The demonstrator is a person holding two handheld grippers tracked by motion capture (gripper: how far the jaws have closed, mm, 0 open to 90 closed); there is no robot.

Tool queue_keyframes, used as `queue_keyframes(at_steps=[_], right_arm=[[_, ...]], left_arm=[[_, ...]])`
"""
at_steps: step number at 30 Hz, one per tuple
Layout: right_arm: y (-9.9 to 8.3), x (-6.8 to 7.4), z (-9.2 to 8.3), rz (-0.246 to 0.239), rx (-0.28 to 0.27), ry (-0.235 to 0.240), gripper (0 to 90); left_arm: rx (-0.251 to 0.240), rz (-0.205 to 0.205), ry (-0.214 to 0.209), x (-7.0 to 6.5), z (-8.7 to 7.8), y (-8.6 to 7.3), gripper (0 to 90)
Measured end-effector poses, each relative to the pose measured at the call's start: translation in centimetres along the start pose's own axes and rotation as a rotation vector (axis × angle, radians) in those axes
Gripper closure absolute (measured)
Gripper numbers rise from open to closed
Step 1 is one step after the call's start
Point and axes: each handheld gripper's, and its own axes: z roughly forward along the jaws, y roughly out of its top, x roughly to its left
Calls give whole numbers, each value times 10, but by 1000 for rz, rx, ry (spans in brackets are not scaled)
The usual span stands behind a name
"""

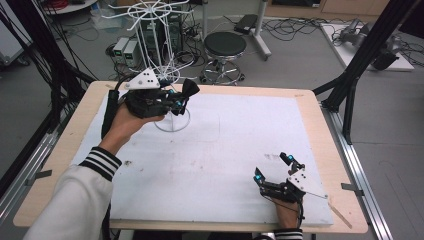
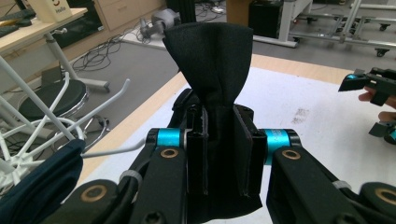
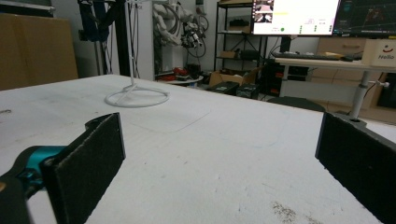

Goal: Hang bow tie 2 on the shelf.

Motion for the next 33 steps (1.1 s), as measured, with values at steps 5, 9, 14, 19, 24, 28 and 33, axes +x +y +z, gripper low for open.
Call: queue_keyframes(at_steps=[5,9,14,19,24,28,33], right_arm=[[0,0,0,-1,-3,-2,6],[0,0,0,-2,-4,-1,6],[0,0,0,0,-4,0,7],[0,0,0,3,-5,2,6],[0,-1,0,1,-7,2,6],[0,0,0,3,-5,2,6],[0,0,0,6,-4,2,7]], left_arm=[[-5,-6,3,3,2,4,765],[-3,-16,12,7,4,5,765],[-10,-31,26,14,5,8,765],[-4,-32,40,20,6,12,765],[-1,-48,61,27,10,12,765],[3,-60,80,33,11,11,765],[6,-93,105,38,12,9,764]])
